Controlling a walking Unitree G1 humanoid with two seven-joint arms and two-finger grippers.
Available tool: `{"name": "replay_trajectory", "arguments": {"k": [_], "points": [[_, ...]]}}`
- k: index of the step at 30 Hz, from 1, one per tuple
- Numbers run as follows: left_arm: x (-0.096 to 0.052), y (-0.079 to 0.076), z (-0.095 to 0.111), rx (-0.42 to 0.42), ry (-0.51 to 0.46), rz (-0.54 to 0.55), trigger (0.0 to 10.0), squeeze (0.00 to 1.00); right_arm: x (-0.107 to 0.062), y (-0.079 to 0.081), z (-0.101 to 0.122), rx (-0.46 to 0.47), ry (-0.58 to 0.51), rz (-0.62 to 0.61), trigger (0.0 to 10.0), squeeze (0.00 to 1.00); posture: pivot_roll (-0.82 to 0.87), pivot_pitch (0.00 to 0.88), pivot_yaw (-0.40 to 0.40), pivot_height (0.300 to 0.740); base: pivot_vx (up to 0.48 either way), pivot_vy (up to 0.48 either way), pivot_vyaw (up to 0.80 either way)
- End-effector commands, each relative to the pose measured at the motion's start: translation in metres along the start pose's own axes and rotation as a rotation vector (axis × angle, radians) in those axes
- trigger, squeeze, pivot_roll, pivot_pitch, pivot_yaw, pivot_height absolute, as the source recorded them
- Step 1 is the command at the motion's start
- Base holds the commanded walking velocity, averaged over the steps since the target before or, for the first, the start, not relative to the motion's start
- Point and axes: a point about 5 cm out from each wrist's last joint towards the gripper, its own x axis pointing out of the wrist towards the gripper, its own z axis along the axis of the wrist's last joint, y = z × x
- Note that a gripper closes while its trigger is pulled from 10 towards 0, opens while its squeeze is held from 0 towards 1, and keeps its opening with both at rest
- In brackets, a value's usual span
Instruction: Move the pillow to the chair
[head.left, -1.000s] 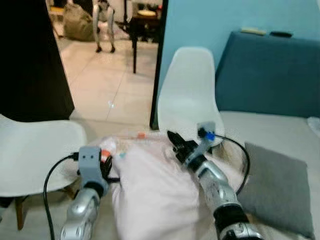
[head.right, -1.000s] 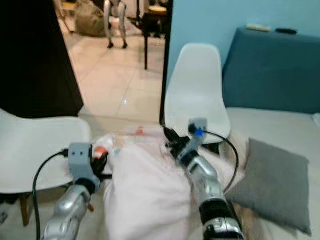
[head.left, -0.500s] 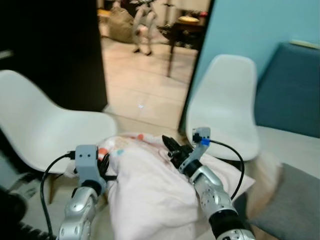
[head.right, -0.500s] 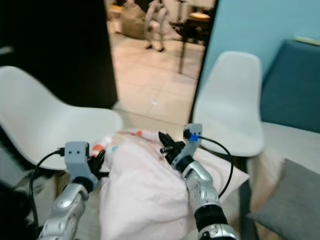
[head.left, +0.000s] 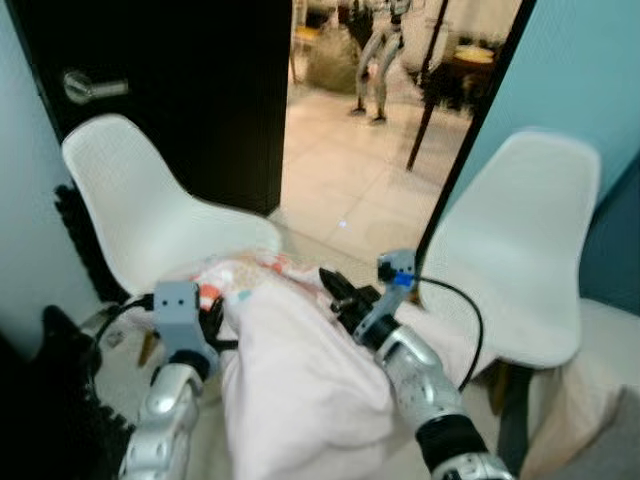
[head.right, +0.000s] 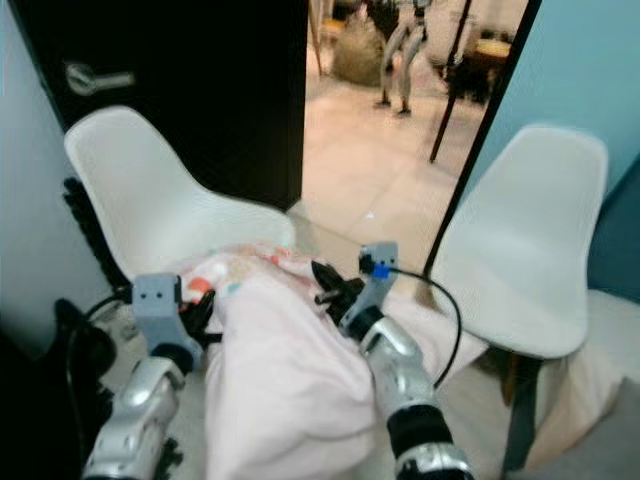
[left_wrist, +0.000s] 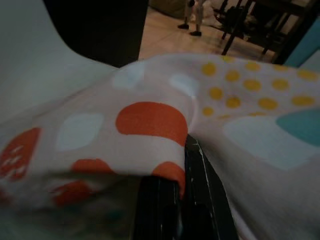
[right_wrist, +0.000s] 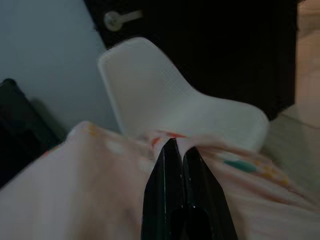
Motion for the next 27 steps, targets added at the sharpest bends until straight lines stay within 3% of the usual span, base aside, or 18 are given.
{"name": "replay_trajectory", "arguments": {"k": [1,12,18,27], "points": [[0.0044,-0.0108,0.0036,-0.009,-0.026,-0.040,10.0,0.00,0.0062,0.0078,0.0008,-0.008,0.002,0.039,10.0,0.00,0.12,0.000,-0.112,0.740,0.000,0.000,0.00],[0.0052,-0.0131,0.0038,-0.010,-0.030,-0.052,10.0,0.00,0.0063,0.0055,0.0013,-0.014,0.012,0.029,10.0,0.00,0.12,0.000,-0.117,0.740,0.000,0.000,0.00],[0.0056,-0.0112,0.0030,0.004,-0.024,-0.031,10.0,0.00,0.0053,0.0050,-0.0001,-0.013,0.016,0.026,10.0,0.00,0.12,0.000,-0.112,0.740,0.000,-0.472,0.00],[0.0084,-0.0097,0.0017,0.000,-0.014,0.001,10.0,0.00,0.0055,0.0053,-0.0011,-0.013,0.023,0.027,10.0,0.00,0.12,0.000,-0.112,0.740,0.000,0.000,0.00]]}}
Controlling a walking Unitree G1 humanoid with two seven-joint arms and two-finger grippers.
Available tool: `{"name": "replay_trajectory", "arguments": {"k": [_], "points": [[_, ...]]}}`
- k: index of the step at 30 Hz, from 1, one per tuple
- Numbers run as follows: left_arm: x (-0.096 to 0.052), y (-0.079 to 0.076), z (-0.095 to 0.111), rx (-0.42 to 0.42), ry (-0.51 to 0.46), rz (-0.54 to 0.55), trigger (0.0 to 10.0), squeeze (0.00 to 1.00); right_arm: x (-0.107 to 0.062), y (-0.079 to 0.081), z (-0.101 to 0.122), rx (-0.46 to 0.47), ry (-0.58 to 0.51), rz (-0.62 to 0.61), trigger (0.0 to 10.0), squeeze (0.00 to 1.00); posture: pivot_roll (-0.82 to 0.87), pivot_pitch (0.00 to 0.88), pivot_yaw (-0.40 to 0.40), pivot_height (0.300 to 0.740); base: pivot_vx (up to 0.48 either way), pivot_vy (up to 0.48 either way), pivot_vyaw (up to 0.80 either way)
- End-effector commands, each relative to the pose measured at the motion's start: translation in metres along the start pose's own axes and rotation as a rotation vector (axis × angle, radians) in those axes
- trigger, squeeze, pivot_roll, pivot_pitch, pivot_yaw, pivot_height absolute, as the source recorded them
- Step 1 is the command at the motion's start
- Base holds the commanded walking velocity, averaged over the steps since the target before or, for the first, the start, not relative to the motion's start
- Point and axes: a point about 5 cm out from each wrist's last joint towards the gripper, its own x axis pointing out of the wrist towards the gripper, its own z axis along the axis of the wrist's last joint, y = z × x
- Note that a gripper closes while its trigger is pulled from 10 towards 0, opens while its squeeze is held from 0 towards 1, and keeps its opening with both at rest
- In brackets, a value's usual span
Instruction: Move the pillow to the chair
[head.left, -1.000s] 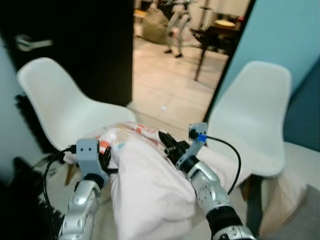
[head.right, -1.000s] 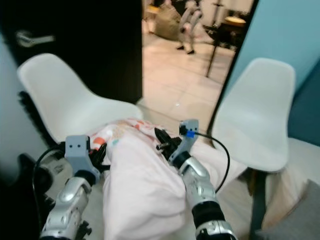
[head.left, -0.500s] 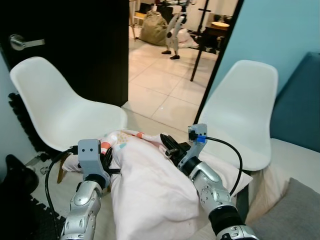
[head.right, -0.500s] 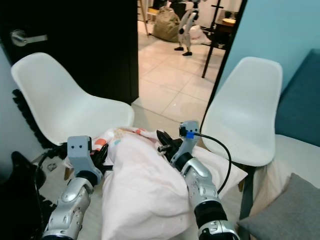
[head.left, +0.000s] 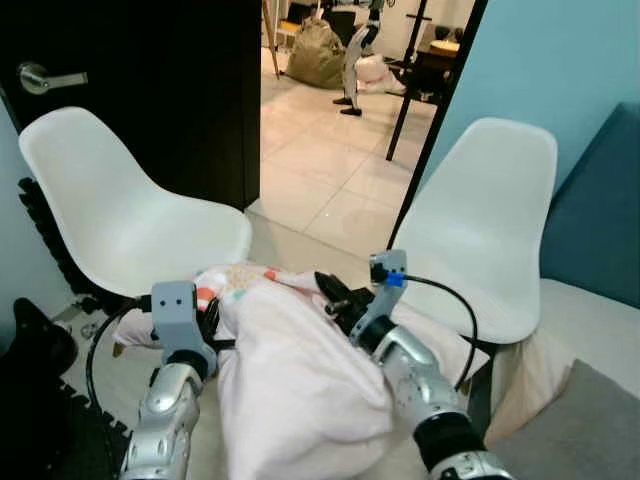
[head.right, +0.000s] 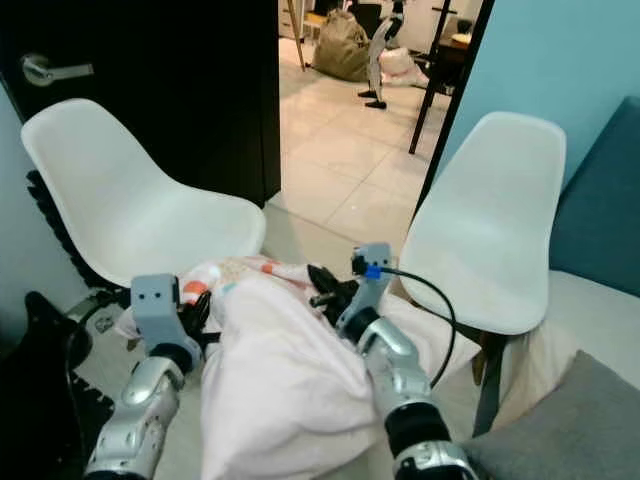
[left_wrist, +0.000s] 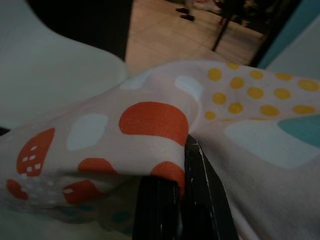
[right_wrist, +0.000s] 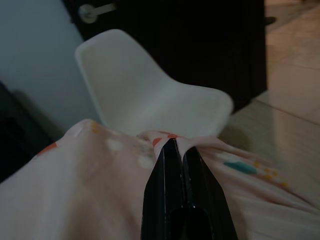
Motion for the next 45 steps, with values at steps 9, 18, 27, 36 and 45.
{"name": "replay_trajectory", "arguments": {"k": [9,18,27,36,45], "points": [[0.0084,-0.0088,0.0188,-0.005,-0.078,-0.040,10.0,0.00,0.0130,0.0133,0.0020,-0.050,0.019,0.063,10.0,0.00,0.13,0.000,-0.121,0.740,0.194,0.000,0.00],[0.0088,-0.0095,0.0190,-0.005,-0.079,-0.036,10.0,0.00,0.0144,0.0126,0.0033,-0.029,0.011,0.055,10.0,0.00,0.13,0.000,-0.122,0.740,0.387,0.000,0.00],[0.0085,-0.0107,0.0195,-0.006,-0.078,-0.045,10.0,0.00,0.0140,0.0131,0.0036,-0.042,0.006,0.066,10.0,0.00,0.13,0.000,-0.121,0.740,0.387,0.000,0.09],[0.0078,-0.0119,0.0189,-0.004,-0.074,-0.051,10.0,0.00,0.0121,0.0124,0.0040,-0.050,0.000,0.071,10.0,0.00,0.13,0.000,-0.121,0.740,0.404,0.000,0.77],[0.0082,-0.0144,0.0185,-0.008,-0.072,-0.061,10.0,0.00,0.0127,0.0099,0.0066,-0.042,-0.009,0.055,10.0,0.00,0.13,0.000,-0.126,0.740,0.406,0.000,0.16]]}}
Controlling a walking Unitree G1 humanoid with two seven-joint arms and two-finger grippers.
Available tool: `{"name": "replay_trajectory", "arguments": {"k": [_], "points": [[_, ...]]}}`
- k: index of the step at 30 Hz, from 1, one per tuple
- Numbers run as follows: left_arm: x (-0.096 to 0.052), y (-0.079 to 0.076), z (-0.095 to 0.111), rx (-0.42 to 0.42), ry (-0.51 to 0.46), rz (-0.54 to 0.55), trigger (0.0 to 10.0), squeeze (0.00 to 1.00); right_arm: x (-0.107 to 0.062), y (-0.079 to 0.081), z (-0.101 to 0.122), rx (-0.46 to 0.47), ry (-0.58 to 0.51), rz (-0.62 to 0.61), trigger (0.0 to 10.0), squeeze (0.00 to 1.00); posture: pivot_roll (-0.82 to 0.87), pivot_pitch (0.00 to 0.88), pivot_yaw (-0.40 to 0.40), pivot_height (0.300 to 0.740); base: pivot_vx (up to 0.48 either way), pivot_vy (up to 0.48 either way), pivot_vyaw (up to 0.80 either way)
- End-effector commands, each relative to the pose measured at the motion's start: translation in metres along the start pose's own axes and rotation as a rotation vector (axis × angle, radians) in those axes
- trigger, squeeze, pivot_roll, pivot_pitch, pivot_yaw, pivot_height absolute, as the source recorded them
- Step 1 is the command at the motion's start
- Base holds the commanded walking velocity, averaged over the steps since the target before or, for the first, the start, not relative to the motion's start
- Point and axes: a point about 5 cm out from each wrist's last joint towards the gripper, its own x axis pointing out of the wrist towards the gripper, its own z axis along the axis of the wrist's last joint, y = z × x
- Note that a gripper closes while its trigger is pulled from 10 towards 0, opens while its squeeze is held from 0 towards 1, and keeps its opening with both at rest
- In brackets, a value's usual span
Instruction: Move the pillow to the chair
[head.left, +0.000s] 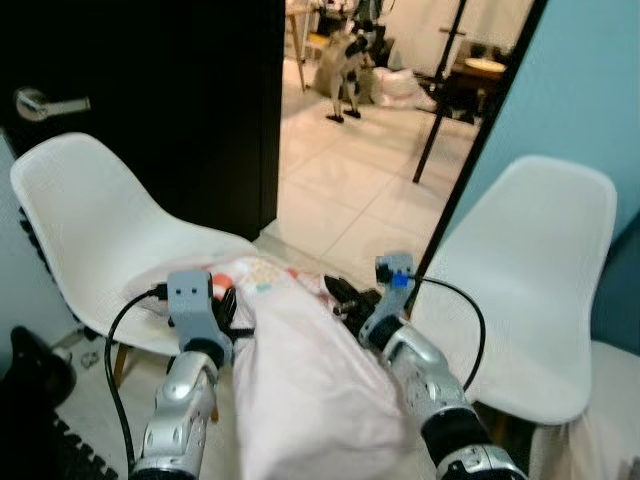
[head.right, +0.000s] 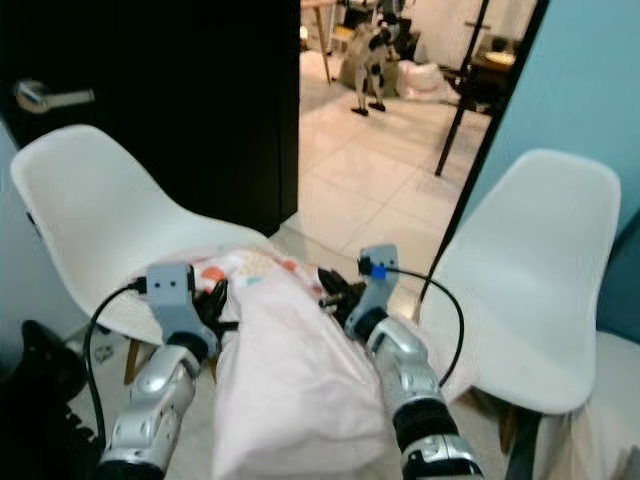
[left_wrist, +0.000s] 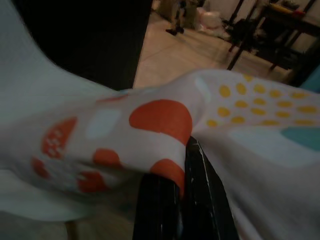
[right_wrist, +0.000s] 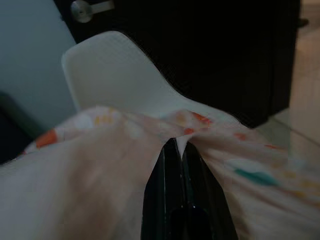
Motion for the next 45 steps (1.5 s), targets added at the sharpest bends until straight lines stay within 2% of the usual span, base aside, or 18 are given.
{"name": "replay_trajectory", "arguments": {"k": [1,4,10,36,41,45], "points": [[0.0048,-0.0069,0.0104,0.000,-0.046,-0.032,10.0,0.00,0.0051,0.0065,0.0072,-0.031,-0.024,0.050,10.0,0.00,0.13,0.000,-0.126,0.740,0.405,0.000,0.46],[0.0050,-0.0070,0.0109,0.001,-0.047,-0.033,10.0,0.00,0.0045,0.0056,0.0070,-0.057,-0.018,0.046,10.0,0.00,0.13,0.000,-0.128,0.740,0.407,0.000,0.68],[0.0047,-0.0074,0.0113,0.005,-0.048,-0.035,10.0,0.00,0.0050,0.0032,0.0079,-0.040,-0.024,0.024,10.0,0.00,0.13,0.000,-0.129,0.740,0.407,0.000,0.76],[0.0036,-0.0097,0.0097,0.008,-0.035,-0.049,10.0,0.00,0.0036,0.0002,0.0043,-0.025,-0.014,-0.017,10.0,0.00,0.12,0.000,-0.114,0.740,0.408,0.000,0.00],[0.0042,-0.0099,0.0101,0.014,-0.037,-0.048,10.0,0.00,0.0024,0.0025,0.0046,-0.028,-0.023,0.016,10.0,0.00,0.12,0.000,-0.111,0.740,0.408,0.000,0.00],[0.0047,-0.0103,0.0110,0.013,-0.044,-0.045,10.0,0.00,0.0019,0.0032,0.0051,-0.038,-0.024,0.022,10.0,0.00,0.12,0.000,-0.111,0.740,0.150,0.000,0.77]]}}
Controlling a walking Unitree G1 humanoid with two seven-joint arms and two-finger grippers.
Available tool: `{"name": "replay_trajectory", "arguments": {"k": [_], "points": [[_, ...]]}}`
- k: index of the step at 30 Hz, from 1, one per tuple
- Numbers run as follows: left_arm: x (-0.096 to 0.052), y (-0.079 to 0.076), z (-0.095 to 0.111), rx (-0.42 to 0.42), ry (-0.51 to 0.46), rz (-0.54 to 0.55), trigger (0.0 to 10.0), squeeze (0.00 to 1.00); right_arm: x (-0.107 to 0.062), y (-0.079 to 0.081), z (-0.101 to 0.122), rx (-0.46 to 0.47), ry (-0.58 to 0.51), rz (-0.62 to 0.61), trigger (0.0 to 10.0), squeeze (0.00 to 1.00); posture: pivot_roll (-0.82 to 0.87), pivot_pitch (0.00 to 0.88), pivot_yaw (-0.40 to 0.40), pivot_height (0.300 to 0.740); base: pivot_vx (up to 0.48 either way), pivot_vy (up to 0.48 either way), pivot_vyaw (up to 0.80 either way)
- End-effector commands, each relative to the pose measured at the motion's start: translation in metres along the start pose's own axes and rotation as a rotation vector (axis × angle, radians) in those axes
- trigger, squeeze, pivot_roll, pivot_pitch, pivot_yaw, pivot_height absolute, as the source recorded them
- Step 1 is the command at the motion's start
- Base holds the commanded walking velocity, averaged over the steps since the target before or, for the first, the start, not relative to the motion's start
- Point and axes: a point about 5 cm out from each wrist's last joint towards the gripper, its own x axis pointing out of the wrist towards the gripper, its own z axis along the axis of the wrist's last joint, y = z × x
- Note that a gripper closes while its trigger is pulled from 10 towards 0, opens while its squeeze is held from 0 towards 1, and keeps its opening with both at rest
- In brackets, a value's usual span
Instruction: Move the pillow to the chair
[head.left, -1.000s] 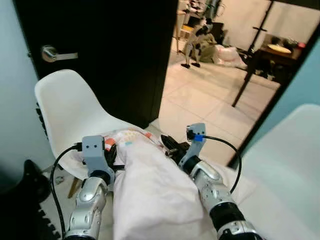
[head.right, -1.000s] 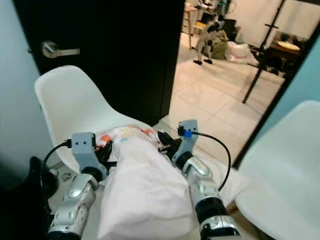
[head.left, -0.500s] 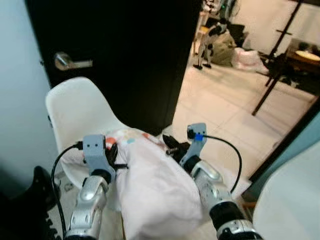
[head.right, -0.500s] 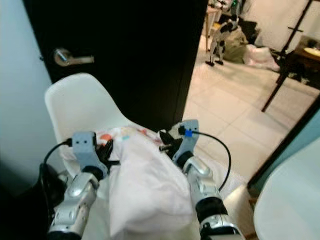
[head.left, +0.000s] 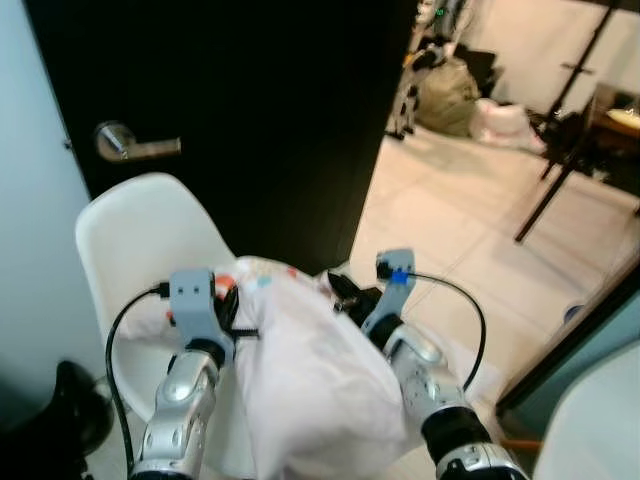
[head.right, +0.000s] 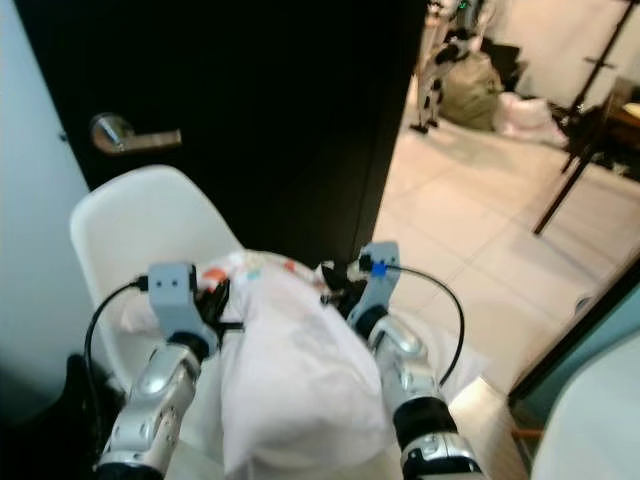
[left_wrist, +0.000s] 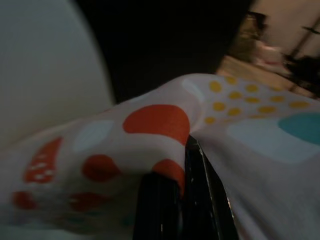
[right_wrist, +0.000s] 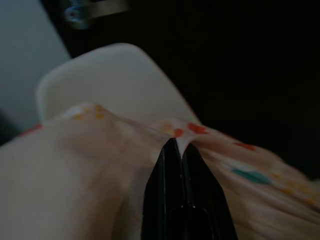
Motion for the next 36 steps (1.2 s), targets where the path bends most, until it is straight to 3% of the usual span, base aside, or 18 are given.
{"name": "replay_trajectory", "arguments": {"k": [1,36], "points": [[0.0029,-0.0022,0.0079,0.013,-0.035,-0.016,10.0,0.00,0.0062,0.0097,0.0064,-0.020,-0.031,0.057,10.0,0.00,0.12,0.000,-0.110,0.740,0.000,0.000,0.77],[0.0010,-0.0080,0.0056,0.039,-0.023,-0.044,10.0,0.00,0.0053,0.0082,0.0034,-0.059,0.006,0.056,10.0,0.00,0.13,0.000,-0.116,0.740,0.000,0.000,0.77]]}}
